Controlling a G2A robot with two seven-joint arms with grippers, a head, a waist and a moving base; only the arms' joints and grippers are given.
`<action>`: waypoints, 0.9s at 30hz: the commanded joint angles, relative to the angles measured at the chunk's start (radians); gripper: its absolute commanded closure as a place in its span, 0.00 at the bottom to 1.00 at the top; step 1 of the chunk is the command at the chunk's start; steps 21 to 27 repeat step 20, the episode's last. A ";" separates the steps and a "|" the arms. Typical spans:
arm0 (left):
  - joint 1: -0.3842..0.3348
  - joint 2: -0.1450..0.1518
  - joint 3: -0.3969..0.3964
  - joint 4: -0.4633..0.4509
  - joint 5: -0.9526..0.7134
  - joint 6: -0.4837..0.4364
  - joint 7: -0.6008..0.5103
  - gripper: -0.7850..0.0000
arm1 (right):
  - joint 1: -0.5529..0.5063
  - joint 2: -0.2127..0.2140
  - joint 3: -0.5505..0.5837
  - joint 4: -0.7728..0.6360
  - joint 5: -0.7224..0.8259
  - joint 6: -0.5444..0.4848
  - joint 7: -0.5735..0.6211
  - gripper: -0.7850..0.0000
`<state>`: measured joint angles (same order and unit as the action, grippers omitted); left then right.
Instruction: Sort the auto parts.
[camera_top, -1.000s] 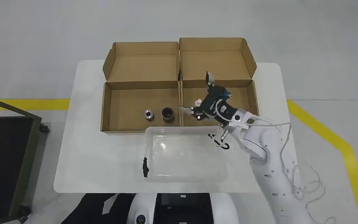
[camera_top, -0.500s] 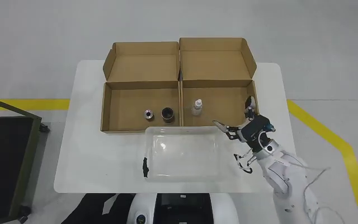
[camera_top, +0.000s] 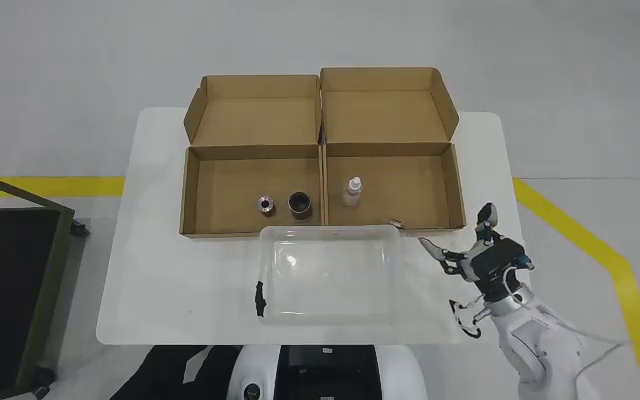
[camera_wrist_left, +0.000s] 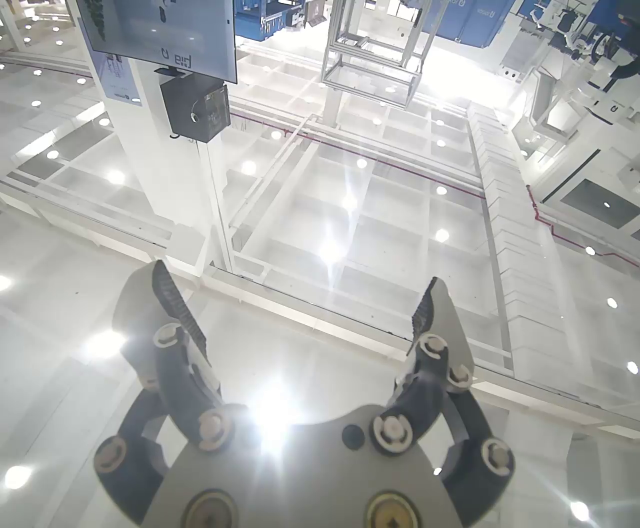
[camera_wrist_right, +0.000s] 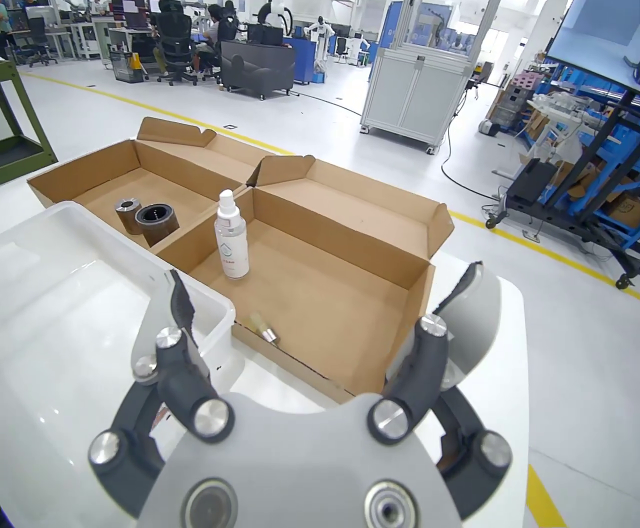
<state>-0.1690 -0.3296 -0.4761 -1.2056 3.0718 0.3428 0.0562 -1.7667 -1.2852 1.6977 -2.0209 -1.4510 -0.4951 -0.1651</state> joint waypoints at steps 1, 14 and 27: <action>0.000 0.000 0.000 0.000 0.000 0.000 0.000 0.00 | -0.007 0.001 0.006 0.003 0.002 0.004 -0.004 0.00; 0.000 0.000 0.000 0.000 0.000 0.000 0.000 0.00 | -0.012 0.006 0.019 0.020 0.021 0.003 -0.017 0.00; 0.000 0.000 0.000 0.000 0.000 0.000 0.000 0.00 | -0.012 0.006 0.019 0.020 0.021 0.003 -0.017 0.00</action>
